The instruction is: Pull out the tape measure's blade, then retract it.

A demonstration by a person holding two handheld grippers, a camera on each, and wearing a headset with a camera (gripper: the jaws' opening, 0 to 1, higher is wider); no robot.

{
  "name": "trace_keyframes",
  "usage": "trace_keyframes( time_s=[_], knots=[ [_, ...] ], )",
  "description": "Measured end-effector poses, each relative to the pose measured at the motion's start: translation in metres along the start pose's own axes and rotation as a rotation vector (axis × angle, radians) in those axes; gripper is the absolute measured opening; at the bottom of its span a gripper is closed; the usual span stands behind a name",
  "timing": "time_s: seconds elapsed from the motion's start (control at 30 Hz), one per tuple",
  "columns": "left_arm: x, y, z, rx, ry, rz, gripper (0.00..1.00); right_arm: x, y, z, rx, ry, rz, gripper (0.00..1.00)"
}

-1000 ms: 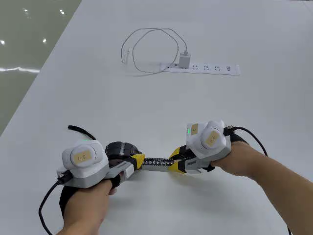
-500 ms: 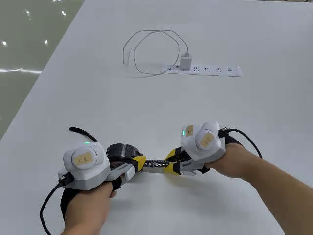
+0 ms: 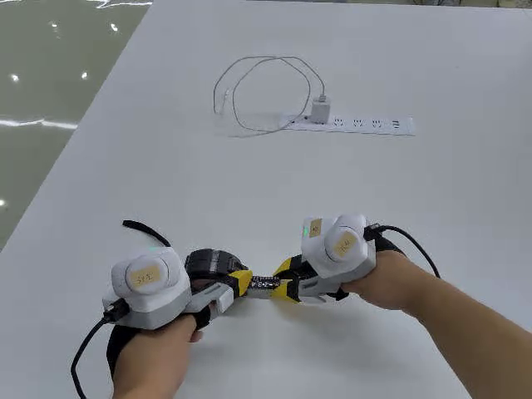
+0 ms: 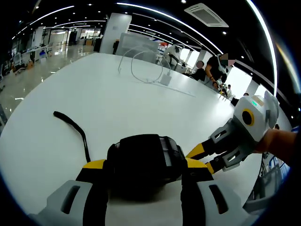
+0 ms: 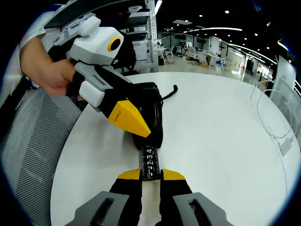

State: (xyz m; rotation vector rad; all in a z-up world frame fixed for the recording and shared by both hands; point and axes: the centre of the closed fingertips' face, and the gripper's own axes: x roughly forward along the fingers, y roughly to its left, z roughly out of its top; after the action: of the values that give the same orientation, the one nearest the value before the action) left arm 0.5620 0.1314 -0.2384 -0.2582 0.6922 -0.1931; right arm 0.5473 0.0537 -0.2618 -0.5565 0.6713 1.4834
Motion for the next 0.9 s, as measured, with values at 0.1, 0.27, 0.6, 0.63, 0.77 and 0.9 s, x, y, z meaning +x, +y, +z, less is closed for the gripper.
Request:
trace_keyframes(
  time_s=[0.1, 0.27, 0.6, 0.63, 0.77, 0.9],
  knots=[
    [0.000, 0.000, 0.000, 0.001, -0.001, 0.001, 0.58, 0.004, 0.001, 0.003, -0.001, -0.006, -0.001, 0.09],
    [0.000, 0.000, 0.000, -0.001, -0.001, 0.001, 0.58, 0.008, 0.001, 0.006, -0.003, -0.013, -0.001, 0.09],
    [0.000, 0.000, 0.000, -0.002, -0.002, 0.001, 0.59, 0.016, 0.002, 0.014, -0.005, -0.024, 0.004, 0.09],
    [0.000, 0.000, 0.000, -0.002, -0.002, 0.002, 0.59, 0.017, 0.002, 0.015, -0.005, -0.025, 0.004, 0.09],
    [0.000, 0.000, 0.000, -0.003, -0.002, 0.002, 0.59, 0.019, 0.002, 0.016, -0.006, -0.028, 0.004, 0.09],
    [0.000, 0.000, 0.000, -0.003, -0.002, 0.003, 0.59, 0.021, 0.002, 0.017, -0.005, -0.033, 0.004, 0.09]
  ],
)
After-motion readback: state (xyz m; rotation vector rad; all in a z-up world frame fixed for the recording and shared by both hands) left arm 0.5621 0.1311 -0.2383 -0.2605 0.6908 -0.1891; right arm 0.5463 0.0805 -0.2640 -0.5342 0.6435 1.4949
